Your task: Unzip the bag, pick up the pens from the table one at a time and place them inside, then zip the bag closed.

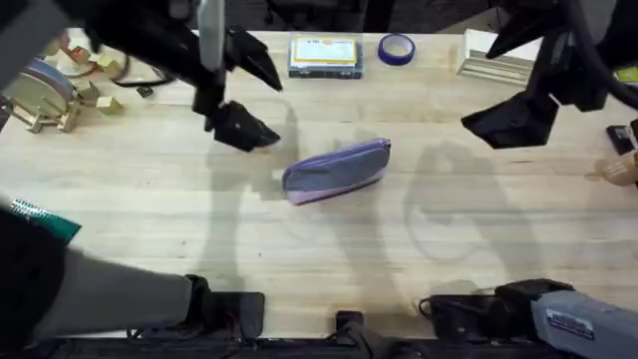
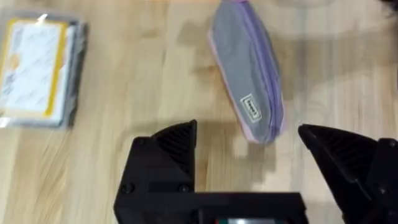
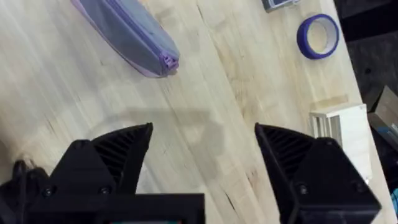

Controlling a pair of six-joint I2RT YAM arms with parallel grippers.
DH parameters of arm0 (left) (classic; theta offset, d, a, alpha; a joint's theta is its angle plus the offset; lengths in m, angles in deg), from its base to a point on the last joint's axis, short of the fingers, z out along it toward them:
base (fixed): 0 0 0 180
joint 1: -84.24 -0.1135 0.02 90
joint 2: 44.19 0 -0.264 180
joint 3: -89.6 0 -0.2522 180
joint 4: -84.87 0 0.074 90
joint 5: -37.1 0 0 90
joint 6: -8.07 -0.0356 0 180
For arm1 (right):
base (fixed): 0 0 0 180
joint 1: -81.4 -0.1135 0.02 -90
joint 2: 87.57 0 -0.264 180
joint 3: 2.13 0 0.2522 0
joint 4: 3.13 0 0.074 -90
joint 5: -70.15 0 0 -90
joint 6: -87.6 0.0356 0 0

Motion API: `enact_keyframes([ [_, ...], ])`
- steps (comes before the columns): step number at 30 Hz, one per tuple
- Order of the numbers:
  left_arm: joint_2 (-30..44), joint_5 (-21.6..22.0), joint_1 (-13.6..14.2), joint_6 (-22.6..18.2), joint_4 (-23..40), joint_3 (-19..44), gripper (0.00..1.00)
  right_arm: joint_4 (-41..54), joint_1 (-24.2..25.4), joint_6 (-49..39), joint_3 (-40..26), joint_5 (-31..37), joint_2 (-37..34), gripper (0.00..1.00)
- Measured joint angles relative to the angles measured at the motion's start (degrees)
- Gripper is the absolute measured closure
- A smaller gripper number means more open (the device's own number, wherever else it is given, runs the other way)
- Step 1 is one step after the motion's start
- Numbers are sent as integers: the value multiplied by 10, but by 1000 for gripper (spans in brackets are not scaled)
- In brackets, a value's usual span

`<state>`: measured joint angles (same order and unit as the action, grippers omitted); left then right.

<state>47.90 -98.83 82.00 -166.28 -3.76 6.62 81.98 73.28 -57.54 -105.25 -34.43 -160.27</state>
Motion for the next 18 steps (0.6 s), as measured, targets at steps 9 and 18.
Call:
enact_keyframes([
  [9, -133, 97, 0, 233, 10, 17, 6, -37, 0, 70, 86, 0, 64, 3],
  [18, -194, 126, 0, 372, 33, 18, 6, -59, 0, 206, 150, 0, 84, 3],
])
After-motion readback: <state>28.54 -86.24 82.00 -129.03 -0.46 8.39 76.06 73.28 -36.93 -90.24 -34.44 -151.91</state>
